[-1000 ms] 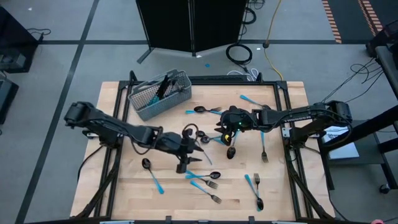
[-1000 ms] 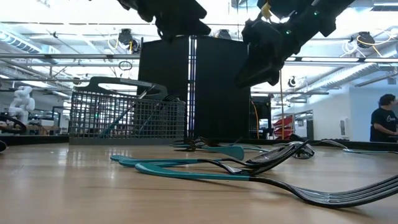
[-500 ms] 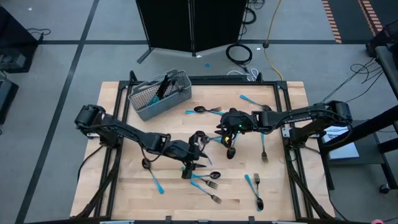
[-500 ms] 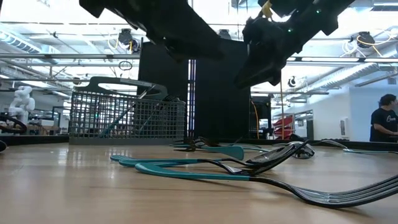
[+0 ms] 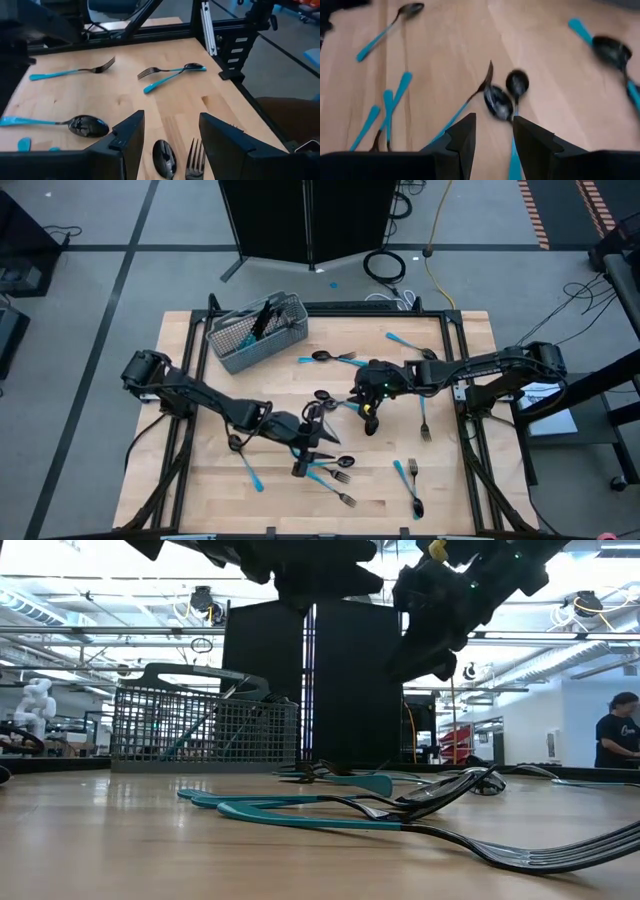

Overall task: Sort silverware
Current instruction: Put the blue fork in the silverware rack

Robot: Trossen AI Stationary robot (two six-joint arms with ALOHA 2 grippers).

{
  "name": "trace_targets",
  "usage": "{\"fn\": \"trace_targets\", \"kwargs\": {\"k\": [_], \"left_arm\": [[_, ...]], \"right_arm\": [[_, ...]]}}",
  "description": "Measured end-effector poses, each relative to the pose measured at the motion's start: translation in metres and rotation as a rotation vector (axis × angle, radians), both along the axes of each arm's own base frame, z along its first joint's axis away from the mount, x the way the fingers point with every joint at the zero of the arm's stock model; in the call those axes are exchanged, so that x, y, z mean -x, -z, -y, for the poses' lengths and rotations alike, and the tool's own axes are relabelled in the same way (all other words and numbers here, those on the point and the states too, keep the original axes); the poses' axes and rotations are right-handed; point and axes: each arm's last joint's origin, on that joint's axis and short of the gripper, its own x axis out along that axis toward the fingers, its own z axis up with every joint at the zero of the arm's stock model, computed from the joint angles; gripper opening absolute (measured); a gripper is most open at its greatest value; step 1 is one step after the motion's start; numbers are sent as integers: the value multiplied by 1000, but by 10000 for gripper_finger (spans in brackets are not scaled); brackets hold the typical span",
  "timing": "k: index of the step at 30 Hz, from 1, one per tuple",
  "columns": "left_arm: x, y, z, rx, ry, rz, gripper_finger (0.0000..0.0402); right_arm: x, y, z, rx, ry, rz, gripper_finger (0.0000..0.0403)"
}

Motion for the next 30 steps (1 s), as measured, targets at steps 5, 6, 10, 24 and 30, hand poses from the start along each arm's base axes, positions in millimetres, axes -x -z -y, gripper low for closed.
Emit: {"fn": "trace_targets", "kwargs": {"k": [5,6,10,24,30], "left_arm": [[0,2,0,-23,9,-3,185],[0,2,0,-25,9,-9,185],[2,6,-1,-40,7,-48,185],[41,-14,-7,-223,-139,-231,185],[79,-23,-12,-275,-203,-190,185]], "right_arm": [[7,8,-2,-74,21,-108,125],[10,10,-3,-94,21,-139,125],[21,18,-10,-164,48,-284,125],[31,22,-39,-261,106,-396,125],[34,22,-56,-303,125,-405,125]]}}
